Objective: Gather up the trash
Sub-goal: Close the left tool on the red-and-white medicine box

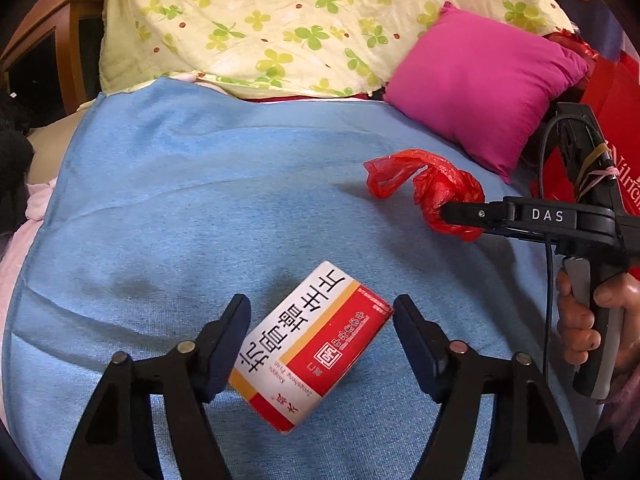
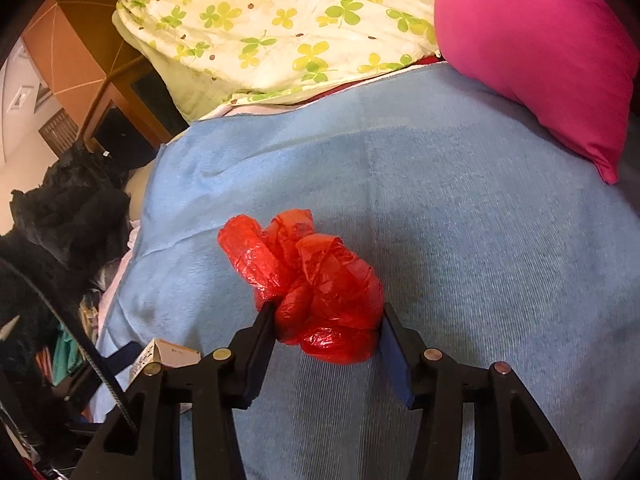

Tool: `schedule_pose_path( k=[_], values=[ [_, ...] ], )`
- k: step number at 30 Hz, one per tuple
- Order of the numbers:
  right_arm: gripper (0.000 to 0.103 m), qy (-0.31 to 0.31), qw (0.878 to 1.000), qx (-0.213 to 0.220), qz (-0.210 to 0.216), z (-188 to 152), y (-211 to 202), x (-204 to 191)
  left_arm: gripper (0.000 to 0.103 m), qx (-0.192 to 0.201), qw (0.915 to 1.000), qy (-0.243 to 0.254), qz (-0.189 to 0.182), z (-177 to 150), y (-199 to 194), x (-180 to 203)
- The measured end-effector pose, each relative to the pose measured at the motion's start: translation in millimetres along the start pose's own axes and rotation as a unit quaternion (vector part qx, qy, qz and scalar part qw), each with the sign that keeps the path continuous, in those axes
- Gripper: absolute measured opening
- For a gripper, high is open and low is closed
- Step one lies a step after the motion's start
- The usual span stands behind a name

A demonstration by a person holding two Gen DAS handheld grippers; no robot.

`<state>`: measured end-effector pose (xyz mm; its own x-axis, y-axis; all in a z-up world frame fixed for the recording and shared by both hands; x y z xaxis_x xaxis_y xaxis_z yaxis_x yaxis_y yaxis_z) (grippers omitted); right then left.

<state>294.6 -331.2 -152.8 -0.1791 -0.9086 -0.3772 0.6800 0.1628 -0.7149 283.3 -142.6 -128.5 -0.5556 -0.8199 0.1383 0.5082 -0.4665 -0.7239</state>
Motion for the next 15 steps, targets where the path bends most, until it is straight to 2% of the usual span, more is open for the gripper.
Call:
schedule_pose_path(
  k=[2,5,13,15],
  values=[
    [0.053,0.004,1.000,0.000,0.002,-2,-4,1,0.067,0.002,1.0000,0.005,-0.004,0,-2,2],
    [0.053,-0.001,1.000,0.002,0.003,-4,-10,-3,0.064,0.000,0.9999,0.007,-0.008,-2,-5,5],
    [0.053,-0.017,1.000,0.009,0.010,-10,-29,-18,0.065,-0.007,1.0000,0.005,0.004,-9,-17,2],
    [0.053,-0.025,1.000,0.010,0.009,-13,-33,-22,0.065,-0.009,0.9999,-0.002,-0.006,-12,-22,0]
  ],
)
Point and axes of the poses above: each gripper's, at about its wrist camera, not at the fingertips, and y roughly the way its jaws point, x to its right, z to its top, the point moved 7 cm from there along y, roughly the way its jaws point, and after that the axes turned 3 degrees about -y, right-handed, at the moved point
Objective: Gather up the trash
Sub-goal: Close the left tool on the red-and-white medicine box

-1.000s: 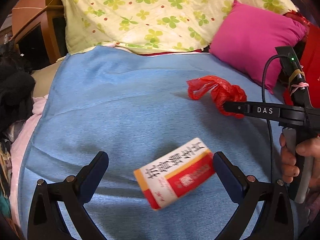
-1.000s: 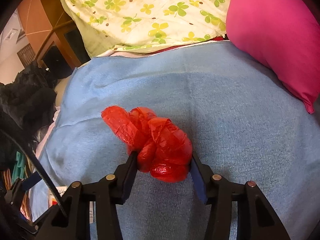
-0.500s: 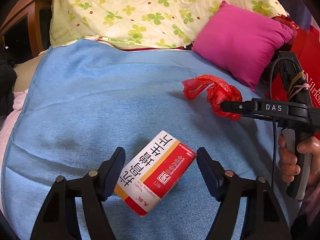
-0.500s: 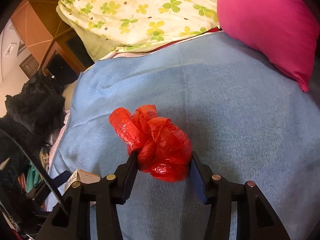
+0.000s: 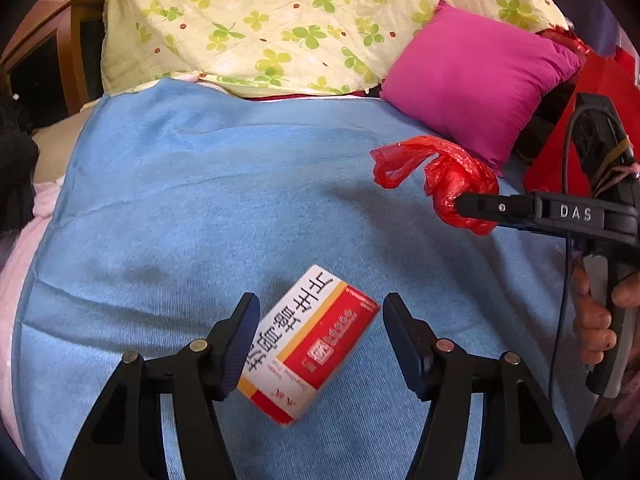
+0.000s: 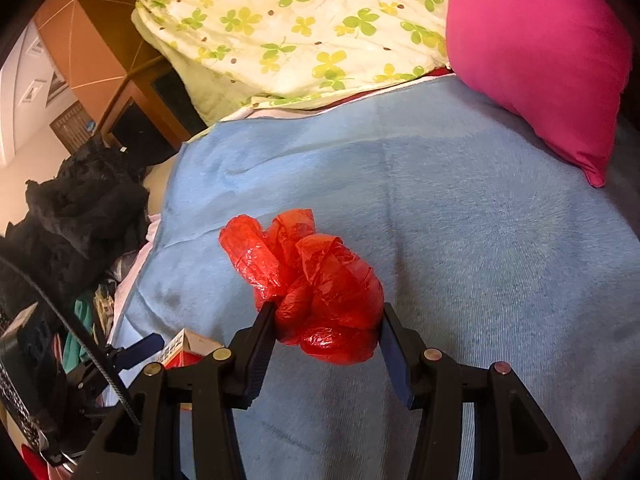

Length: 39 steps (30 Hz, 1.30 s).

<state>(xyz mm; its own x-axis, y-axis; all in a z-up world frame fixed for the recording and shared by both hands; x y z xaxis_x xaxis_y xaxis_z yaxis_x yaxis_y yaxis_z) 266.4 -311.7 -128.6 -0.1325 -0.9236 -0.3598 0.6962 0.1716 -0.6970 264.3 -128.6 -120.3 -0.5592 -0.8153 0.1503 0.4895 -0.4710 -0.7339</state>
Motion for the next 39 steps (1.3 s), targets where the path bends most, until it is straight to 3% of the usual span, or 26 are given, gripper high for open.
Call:
schedule_pose_path(
  k=[2,8,9,11,14,18,21,23,24,29,33,37,39],
  values=[
    [0.053,-0.006,1.000,0.000,-0.003,-3,-3,-3,0.071,0.001,1.0000,-0.001,-0.003,-2,-3,0],
    [0.053,-0.008,1.000,0.005,0.000,-8,-11,-10,0.070,-0.005,1.0000,-0.001,0.006,-8,2,-7],
    [0.053,-0.011,1.000,0.006,0.000,-9,-13,-12,0.067,-0.003,1.0000,-0.002,-0.001,-7,0,-6],
    [0.053,-0.015,1.000,0.008,-0.001,-10,-15,-16,0.049,0.002,1.0000,0.002,-0.006,-7,-2,-4],
    [0.053,-0.018,1.000,0.013,0.000,-10,-21,-21,0.038,0.007,0.9999,0.011,-0.007,-8,-4,-2],
    [0.053,-0.023,1.000,0.019,-0.003,-12,-27,-24,0.037,0.009,0.9997,0.023,-0.002,-10,-6,-1],
    [0.053,-0.024,1.000,0.016,-0.005,-15,-28,-24,0.043,0.006,0.9998,0.018,0.001,-11,-8,-8],
    [0.053,-0.026,1.000,0.014,-0.007,-17,-27,-25,0.071,0.011,0.9998,0.011,0.011,-9,-11,-16],
    [0.053,-0.025,1.000,0.011,-0.005,-18,-26,-25,0.073,0.020,0.9996,0.004,0.017,-7,-13,-21],
    [0.053,-0.022,1.000,0.006,-0.004,-19,-20,-26,0.074,0.009,0.9998,-0.017,-0.006,-8,-6,-28],
    [0.053,-0.014,1.000,0.002,-0.002,-19,-16,-25,0.074,-0.015,0.9999,0.003,-0.006,-18,9,-18],
    [0.053,-0.010,1.000,0.005,-0.002,-17,-16,-24,0.074,-0.007,0.9999,-0.001,-0.013,-18,7,-18],
    [0.053,-0.013,1.000,0.010,-0.004,-16,-20,-25,0.069,-0.003,0.9997,-0.014,-0.019,-18,5,-20]
  ],
)
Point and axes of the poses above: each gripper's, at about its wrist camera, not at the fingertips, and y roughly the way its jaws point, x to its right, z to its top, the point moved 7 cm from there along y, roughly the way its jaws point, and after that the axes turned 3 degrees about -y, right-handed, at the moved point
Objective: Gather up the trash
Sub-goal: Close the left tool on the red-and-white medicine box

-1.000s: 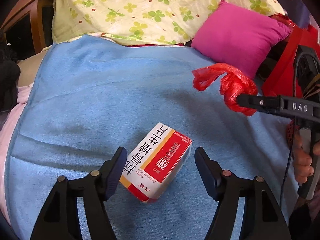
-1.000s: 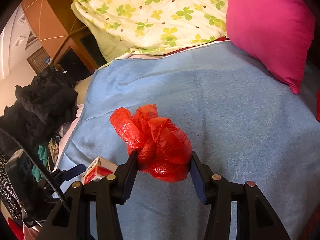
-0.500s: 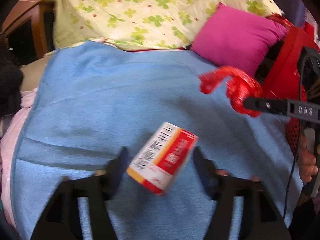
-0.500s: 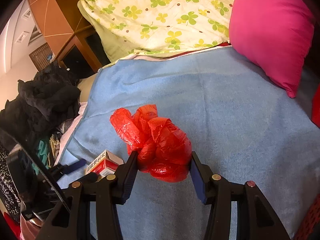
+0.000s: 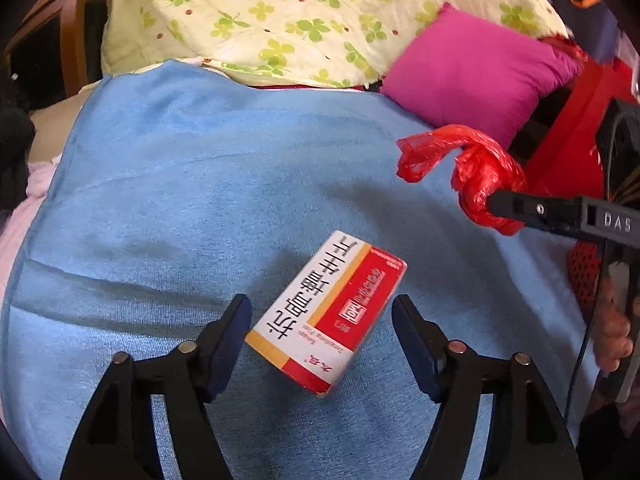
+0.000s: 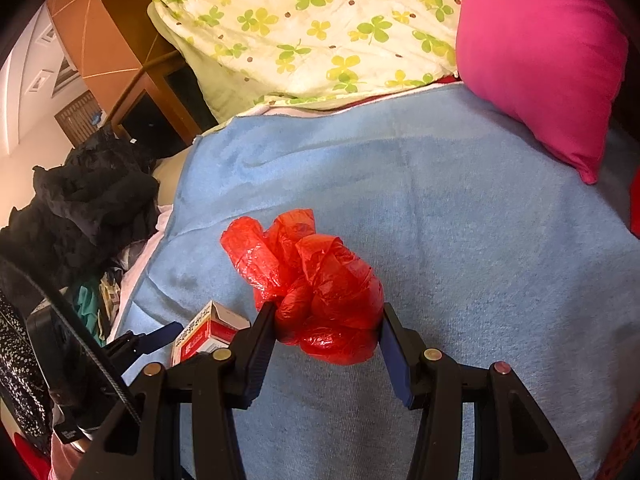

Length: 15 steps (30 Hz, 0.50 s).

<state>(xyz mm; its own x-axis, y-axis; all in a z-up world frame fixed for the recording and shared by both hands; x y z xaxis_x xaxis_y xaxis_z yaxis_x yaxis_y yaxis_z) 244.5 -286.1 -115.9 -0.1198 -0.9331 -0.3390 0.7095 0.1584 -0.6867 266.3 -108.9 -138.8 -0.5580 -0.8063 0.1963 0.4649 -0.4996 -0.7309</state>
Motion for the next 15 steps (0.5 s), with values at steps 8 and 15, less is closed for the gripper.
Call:
schedule_pose_path(
  k=[8,15],
  values=[
    [0.053,-0.005,1.000,0.017,0.000,4,-17,-3,0.064,0.000,0.9997,0.024,-0.003,-4,-1,20],
    [0.053,-0.007,1.000,0.020,-0.001,3,-23,-5,0.070,-0.004,0.9972,0.060,0.044,-14,3,32]
  ],
)
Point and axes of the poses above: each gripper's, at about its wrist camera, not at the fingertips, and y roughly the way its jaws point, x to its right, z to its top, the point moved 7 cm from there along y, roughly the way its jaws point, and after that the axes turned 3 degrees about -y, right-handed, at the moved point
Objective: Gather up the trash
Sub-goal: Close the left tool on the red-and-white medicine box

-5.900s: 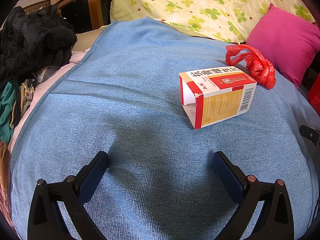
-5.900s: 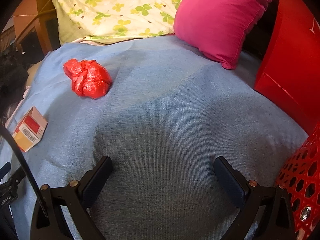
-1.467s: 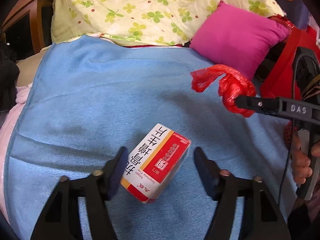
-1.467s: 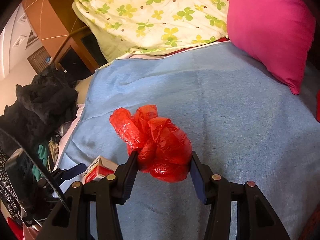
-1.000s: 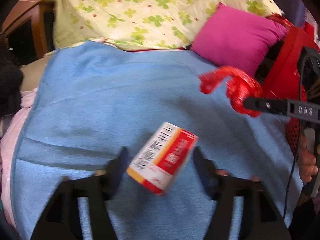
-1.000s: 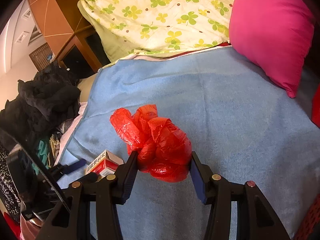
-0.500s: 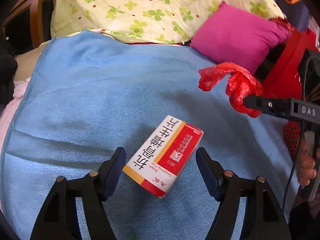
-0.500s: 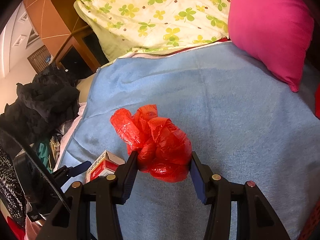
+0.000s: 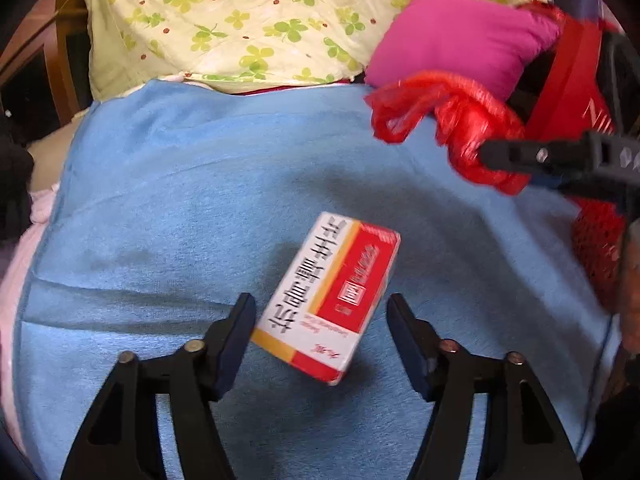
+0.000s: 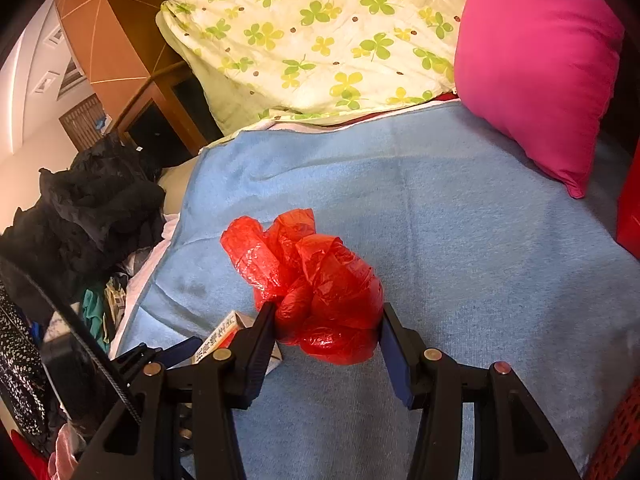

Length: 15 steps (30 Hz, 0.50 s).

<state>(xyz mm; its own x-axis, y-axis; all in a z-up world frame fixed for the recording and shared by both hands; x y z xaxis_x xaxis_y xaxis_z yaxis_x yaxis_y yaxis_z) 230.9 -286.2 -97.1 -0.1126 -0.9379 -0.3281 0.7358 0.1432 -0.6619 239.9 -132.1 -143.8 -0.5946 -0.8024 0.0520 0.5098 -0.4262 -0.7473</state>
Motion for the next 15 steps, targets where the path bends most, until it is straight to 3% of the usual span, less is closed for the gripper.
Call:
schedule_pose_path(
  k=[3,5,10,11,12,13,15],
  values=[
    [0.053,-0.007,1.000,0.002,-0.004,-1,-1,-2,0.069,0.008,0.9999,-0.008,-0.009,0,-3,-2],
    [0.053,-0.010,1.000,0.003,-0.005,-1,-3,-3,0.064,0.014,0.9994,-0.025,-0.019,3,-8,-5],
    [0.053,-0.011,1.000,0.014,-0.008,0,-13,-1,0.054,0.028,0.9995,-0.016,-0.001,9,-15,0],
    [0.053,-0.011,1.000,0.016,-0.008,0,-15,-2,0.044,0.029,0.9995,-0.014,0.004,10,-18,3],
    [0.053,-0.010,1.000,0.021,-0.008,1,-20,-2,0.022,0.031,0.9994,-0.014,0.005,11,-20,6],
    [0.053,-0.010,1.000,0.025,-0.008,1,-24,-2,0.012,0.033,0.9993,-0.017,0.008,14,-25,7],
    [0.053,-0.010,0.999,0.033,-0.007,3,-32,-3,0.012,0.045,0.9985,-0.027,0.015,20,-37,11]
  ],
)
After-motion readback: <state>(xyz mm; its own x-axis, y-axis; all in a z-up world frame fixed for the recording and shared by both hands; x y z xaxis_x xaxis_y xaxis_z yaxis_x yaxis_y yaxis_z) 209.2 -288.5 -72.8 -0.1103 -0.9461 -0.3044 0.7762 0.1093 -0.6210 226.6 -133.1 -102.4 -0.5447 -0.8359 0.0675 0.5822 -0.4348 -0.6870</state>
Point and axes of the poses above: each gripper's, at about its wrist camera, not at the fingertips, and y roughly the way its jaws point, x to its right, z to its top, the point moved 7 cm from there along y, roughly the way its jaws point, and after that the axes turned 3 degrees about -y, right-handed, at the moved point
